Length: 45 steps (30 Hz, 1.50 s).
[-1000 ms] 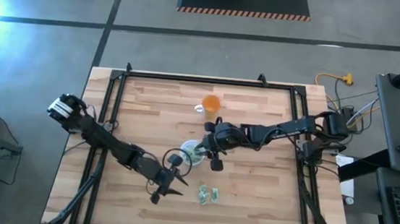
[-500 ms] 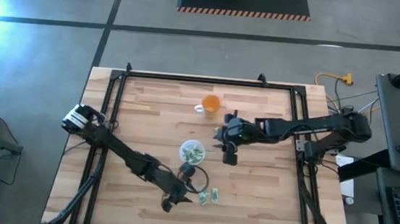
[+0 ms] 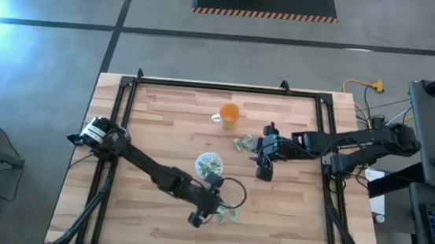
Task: Pick and place Stevia / Truvia into bins
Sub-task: Put the green stevia packet into the transparent container
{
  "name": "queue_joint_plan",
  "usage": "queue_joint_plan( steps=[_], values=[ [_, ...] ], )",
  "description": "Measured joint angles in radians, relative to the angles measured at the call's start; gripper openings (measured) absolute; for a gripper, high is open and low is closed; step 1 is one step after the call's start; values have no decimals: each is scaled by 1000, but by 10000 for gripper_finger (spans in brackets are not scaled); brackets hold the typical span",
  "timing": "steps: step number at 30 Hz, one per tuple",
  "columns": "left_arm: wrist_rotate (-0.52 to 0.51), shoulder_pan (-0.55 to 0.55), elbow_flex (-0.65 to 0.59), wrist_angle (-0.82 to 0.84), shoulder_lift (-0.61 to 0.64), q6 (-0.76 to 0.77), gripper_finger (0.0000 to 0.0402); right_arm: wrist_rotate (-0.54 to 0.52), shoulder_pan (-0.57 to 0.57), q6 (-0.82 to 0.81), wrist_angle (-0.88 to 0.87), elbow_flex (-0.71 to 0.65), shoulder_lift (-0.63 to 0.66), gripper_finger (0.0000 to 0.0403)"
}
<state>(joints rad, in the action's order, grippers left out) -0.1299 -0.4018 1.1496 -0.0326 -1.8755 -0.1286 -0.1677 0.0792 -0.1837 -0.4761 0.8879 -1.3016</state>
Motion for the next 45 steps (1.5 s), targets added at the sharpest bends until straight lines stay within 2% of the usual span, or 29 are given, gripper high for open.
queue_joint_plan(
  steps=[11,25,29,45],
  values=[
    [39,14,131,186,-28,37,164,-16,-1,0,3,-80,11,116],
    [80,14,432,574,-179,-82,164,-17,-1,-10,0,-112,11,111],
    [125,15,453,572,-202,-91,164,-19,-1,-31,-22,-116,12,108],
    [128,43,453,517,-239,-92,164,-18,-1,-90,-21,-135,12,103]
  ],
)
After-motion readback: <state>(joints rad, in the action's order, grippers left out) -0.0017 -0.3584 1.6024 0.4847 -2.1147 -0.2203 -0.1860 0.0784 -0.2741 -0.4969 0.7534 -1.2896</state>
